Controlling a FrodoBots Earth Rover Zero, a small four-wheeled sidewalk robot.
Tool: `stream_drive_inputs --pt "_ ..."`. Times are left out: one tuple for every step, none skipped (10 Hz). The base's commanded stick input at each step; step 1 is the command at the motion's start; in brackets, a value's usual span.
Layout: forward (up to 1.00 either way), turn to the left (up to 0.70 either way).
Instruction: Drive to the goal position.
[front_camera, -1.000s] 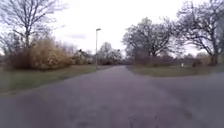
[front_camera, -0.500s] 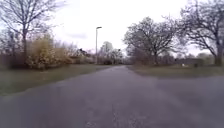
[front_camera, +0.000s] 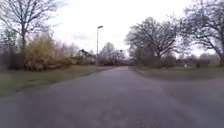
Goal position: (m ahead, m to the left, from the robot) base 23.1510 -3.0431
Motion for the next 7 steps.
stream_drive_inputs --pt "1.00 0.00" --pt "1.00 0.00" --pt "1.00 0.00" --pt "1.00 0.00" --pt "1.00 0.00" --pt "1.00 0.00" --pt "1.00 0.00"
